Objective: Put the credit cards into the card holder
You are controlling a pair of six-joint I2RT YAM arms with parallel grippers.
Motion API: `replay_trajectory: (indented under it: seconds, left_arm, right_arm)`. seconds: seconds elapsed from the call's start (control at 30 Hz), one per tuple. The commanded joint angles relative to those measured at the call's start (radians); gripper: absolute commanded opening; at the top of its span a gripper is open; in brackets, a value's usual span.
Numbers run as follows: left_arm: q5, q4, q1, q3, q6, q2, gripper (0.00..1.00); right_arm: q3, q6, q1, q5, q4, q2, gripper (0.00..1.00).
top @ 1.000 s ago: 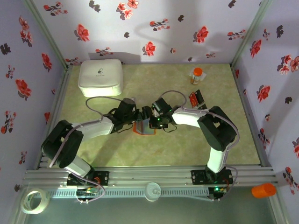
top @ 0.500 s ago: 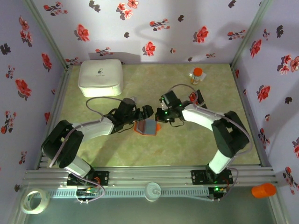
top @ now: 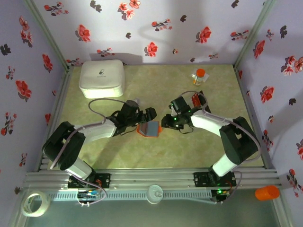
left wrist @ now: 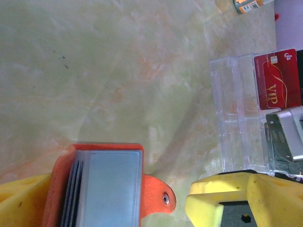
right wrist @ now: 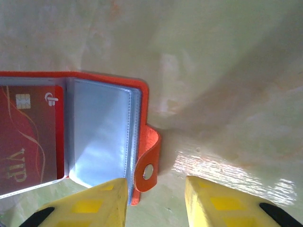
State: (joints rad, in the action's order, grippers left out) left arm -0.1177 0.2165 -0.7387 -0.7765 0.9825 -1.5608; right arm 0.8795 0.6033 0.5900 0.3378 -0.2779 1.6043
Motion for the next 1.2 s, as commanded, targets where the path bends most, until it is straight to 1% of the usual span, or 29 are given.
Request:
replay_trajectory:
  seconds: [0.0, 0.1, 0.13, 0.17, 0.23, 0.27, 0.3, 0.53, 0.77, 0.93, 1.07, 1.17]
  left_arm:
    - [-0.011, 0.009, -0.012, -0.026, 0.007, -0.014, 1.0]
    - [-0.01, 0.006, -0.011, -0.024, 0.006, -0.012, 1.0]
    - [-0.01, 0.004, -0.011, -0.025, 0.007, -0.011, 1.0]
    - [-0.01, 0.004, -0.013, -0.024, 0.006, -0.01, 1.0]
    - [-0.01, 0.003, -0.013, -0.026, 0.006, -0.007, 1.0]
    - [-0.009, 0.003, -0.014, -0.024, 0.007, -0.004, 1.0]
    - [-0.009, 0.003, -0.017, -0.024, 0.01, -0.001, 1.0]
    - [-0.002, 0.016, -0.049, -0.04, 0.025, -0.004, 1.0]
    - [0.001, 0.057, -0.088, -0.07, 0.049, -0.082, 1.0]
    - [0.033, 0.072, -0.101, -0.057, 0.067, -0.123, 1.0]
    - [0.076, 0.073, -0.113, -0.029, 0.082, -0.139, 1.0]
    - [0.104, 0.079, -0.119, -0.003, 0.098, -0.149, 1.0]
  right_arm:
    - [0.006, 0.013, 0.019, 0.008, 0.026, 0.027, 0.38]
    - [0.006, 0.016, 0.022, 0.0, 0.036, 0.048, 0.37]
    - [0.007, 0.015, 0.022, -0.006, 0.037, 0.056, 0.34]
    - [0.007, 0.013, 0.021, -0.01, 0.039, 0.062, 0.3]
    - [0.013, 0.01, 0.015, -0.008, 0.045, 0.08, 0.11]
    - [0.015, 0.01, 0.01, -0.001, 0.054, 0.087, 0.04]
    - [0.016, 0.011, 0.007, 0.01, 0.066, 0.092, 0.0]
    - [0.024, 0.037, -0.005, 0.077, 0.147, 0.111, 0.0]
    - [0.02, 0.046, -0.011, 0.086, 0.162, 0.124, 0.0]
    - [0.012, 0.051, -0.016, 0.082, 0.162, 0.116, 0.0]
    - [-0.003, 0.052, -0.027, 0.074, 0.149, 0.083, 0.22]
    - [-0.012, 0.046, -0.039, 0.063, 0.119, 0.049, 0.29]
